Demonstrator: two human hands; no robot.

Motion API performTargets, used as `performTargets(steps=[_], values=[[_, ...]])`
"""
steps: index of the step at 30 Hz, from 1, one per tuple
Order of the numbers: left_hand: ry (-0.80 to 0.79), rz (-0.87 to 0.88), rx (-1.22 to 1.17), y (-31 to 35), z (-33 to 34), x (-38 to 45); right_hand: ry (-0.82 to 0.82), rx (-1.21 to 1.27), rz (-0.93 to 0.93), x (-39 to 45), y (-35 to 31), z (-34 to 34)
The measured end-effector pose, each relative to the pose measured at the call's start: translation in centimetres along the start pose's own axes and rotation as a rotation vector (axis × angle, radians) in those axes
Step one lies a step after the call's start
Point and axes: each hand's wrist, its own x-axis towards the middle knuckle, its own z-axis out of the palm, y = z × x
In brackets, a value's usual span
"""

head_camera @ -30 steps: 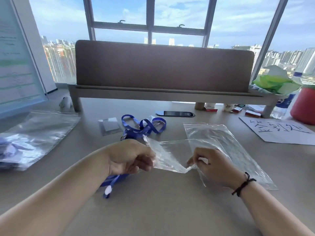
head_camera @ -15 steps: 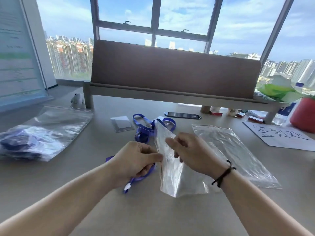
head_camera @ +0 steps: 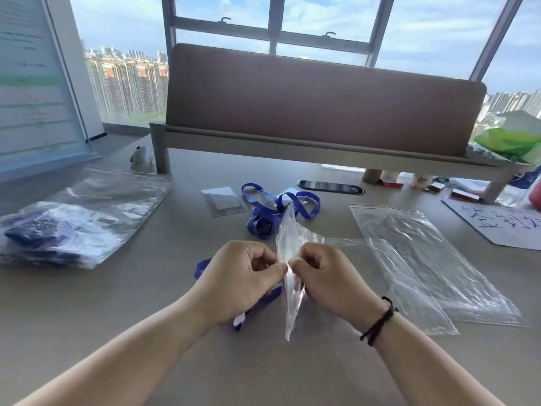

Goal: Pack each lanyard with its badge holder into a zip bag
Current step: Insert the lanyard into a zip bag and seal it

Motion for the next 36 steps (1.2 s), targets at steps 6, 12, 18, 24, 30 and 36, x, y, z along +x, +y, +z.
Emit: performTargets(steps=[6,12,18,24,30,36], values=[[0.154,0.043,0.279,-0.8,-0.9,0.1,0.077,0.114,-0.013,-0.2,-0.5,-1.1],[0.167,0.128,0.245,-0.8,-0.7,0.0,0.025,0.064,-0.107,-0.8,-0.6,-0.4],[0.135,0.142,0.197,-0.7,0.0,-0.3,0.012,-0.038,-0.099,-1.3,-0.6,0.4],[0.234,0.140,0.331,-1.4,-1.5,0.6,0.111,-0.071,-0.032,-0.5,-0.1,-1.0],[-0.142,0.066,0.724,-1.0,-3.4,0.2,0.127,-0.059,-0.002,-0.2,0.5,-0.4],[-0.143,0.085,0.803,-1.6,-3.6,0.2,0.078,-0.050,0.014,0.0,1.0,-0.1]])
